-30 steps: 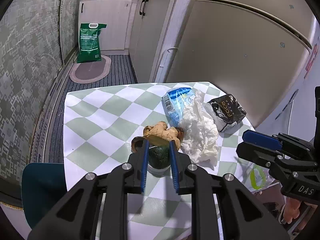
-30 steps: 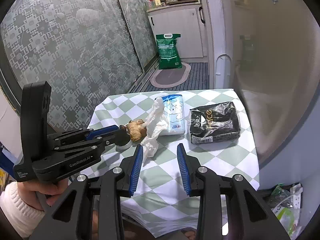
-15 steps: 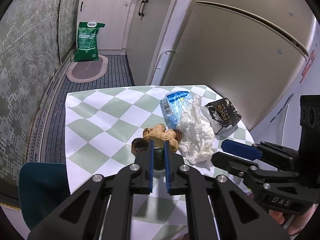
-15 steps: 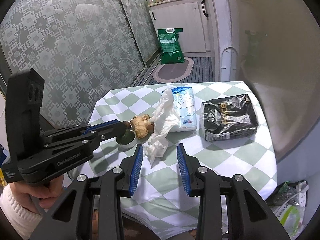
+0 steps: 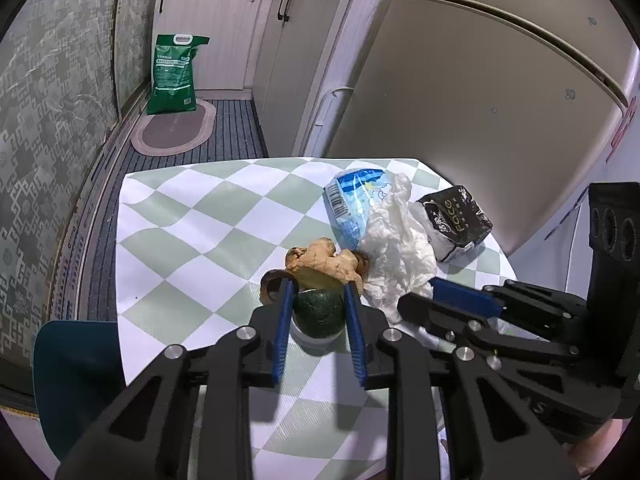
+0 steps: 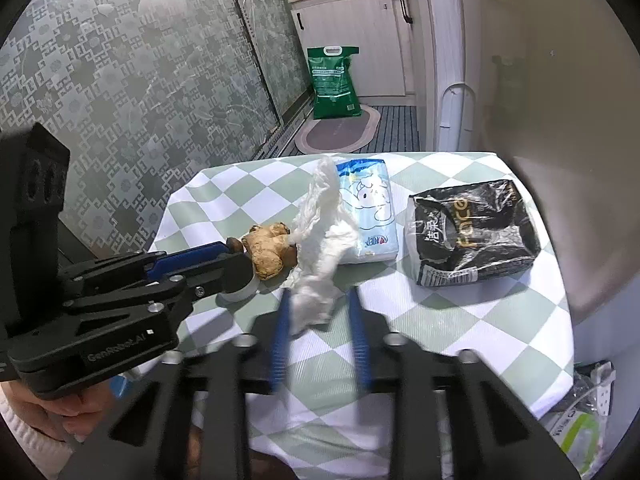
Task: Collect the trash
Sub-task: 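Grasp the green fruit with the left tool while the right tool grasps crumpled tissue, then carry the green fruit and tissue over the teal bin with both tools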
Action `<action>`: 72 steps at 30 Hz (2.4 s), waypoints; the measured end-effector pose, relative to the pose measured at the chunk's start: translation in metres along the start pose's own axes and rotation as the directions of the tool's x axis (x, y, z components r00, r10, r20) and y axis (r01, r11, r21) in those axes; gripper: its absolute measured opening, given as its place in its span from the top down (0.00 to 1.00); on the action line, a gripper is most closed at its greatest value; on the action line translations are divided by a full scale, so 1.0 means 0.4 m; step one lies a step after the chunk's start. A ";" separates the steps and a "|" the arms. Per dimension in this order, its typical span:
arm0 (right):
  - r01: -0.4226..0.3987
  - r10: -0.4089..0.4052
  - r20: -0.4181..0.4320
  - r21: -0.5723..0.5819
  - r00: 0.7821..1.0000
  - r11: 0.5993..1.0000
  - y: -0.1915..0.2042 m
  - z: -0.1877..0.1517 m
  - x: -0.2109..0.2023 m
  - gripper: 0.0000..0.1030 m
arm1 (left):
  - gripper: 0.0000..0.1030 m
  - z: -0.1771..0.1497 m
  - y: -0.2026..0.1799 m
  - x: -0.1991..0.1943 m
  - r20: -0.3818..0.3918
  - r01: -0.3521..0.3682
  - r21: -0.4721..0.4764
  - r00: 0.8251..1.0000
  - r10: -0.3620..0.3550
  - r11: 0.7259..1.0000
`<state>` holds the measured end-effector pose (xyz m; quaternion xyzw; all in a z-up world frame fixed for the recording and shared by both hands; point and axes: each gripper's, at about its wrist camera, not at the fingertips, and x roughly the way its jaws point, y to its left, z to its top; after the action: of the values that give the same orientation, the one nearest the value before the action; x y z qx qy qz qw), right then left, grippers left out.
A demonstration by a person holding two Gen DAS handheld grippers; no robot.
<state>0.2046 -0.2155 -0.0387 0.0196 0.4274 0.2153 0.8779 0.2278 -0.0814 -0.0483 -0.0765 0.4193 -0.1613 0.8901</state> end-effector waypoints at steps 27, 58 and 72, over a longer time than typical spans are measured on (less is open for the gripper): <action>0.011 -0.007 0.127 -0.031 0.992 0.999 0.068 0.056 -0.111 0.92 | 0.77 0.012 0.103 -0.187 0.107 0.112 -0.081 0.989 -0.104 0.990; -0.144 0.157 0.055 -0.187 0.986 0.972 0.399 0.091 -0.013 0.92 | 0.77 -0.071 0.471 -0.359 0.101 0.043 -0.240 0.995 -0.019 0.970; -0.189 0.187 -0.033 -0.243 0.982 0.951 0.530 0.078 0.085 0.92 | 0.77 -0.219 0.571 -0.223 -0.138 -0.123 -0.193 0.986 0.097 0.974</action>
<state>0.1701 -0.0055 0.0023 -0.0492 0.3978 0.3491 0.8470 0.1580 0.1636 -0.1017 -0.1319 0.4933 -0.0733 0.8567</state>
